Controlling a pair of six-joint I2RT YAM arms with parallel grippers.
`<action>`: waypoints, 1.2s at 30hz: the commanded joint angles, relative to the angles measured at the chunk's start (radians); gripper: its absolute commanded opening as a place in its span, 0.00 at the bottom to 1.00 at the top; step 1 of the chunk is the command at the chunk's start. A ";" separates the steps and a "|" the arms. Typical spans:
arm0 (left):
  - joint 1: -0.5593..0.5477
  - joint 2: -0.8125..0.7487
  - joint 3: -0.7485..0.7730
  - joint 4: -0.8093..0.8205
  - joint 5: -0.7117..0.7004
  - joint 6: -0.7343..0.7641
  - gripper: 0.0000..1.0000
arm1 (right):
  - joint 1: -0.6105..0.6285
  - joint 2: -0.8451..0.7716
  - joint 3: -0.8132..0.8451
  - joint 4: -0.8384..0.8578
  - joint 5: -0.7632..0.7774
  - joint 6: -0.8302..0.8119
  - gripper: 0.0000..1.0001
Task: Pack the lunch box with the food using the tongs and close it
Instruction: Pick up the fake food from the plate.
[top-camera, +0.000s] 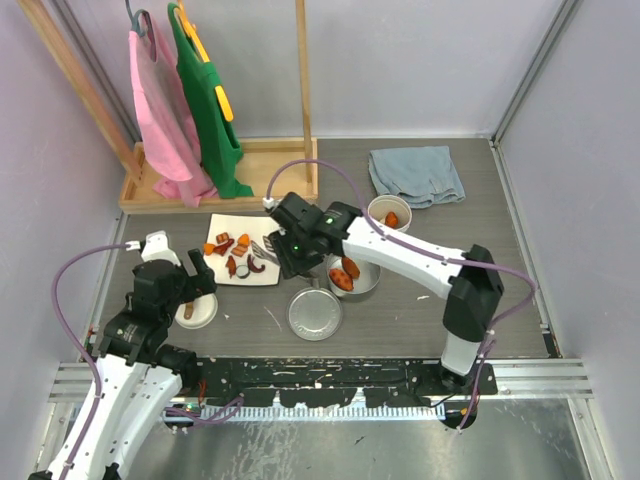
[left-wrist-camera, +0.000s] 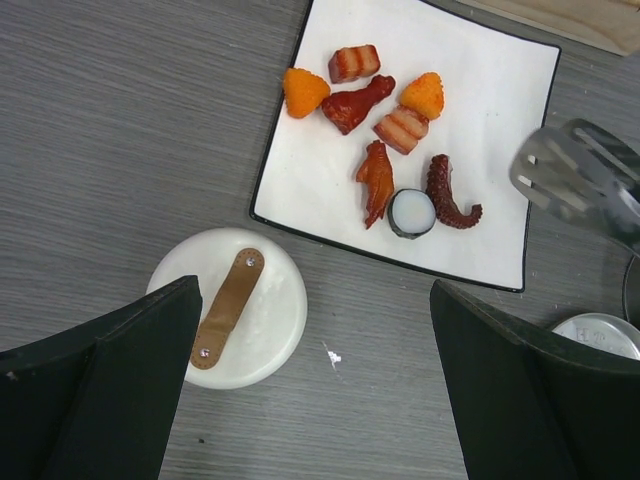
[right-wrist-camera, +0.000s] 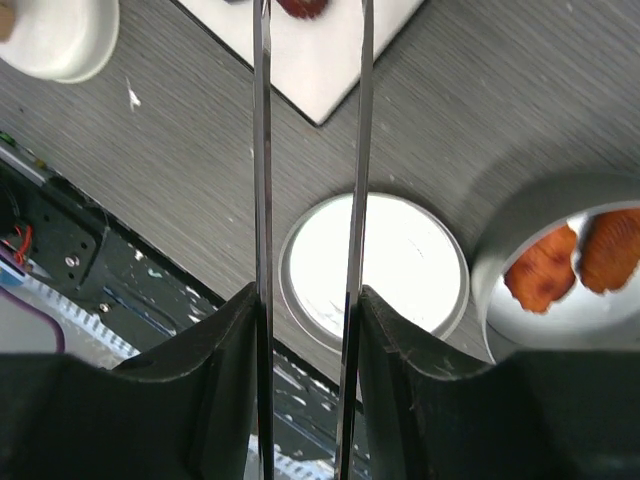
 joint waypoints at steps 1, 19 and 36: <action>0.005 -0.018 0.018 0.024 -0.031 -0.007 0.98 | 0.029 0.085 0.155 0.059 0.028 -0.014 0.45; 0.006 -0.052 0.020 0.019 -0.069 -0.009 0.98 | 0.068 0.335 0.379 0.137 -0.019 0.059 0.50; 0.007 -0.042 0.019 0.023 -0.055 -0.005 0.98 | 0.074 0.424 0.456 0.105 -0.021 0.094 0.52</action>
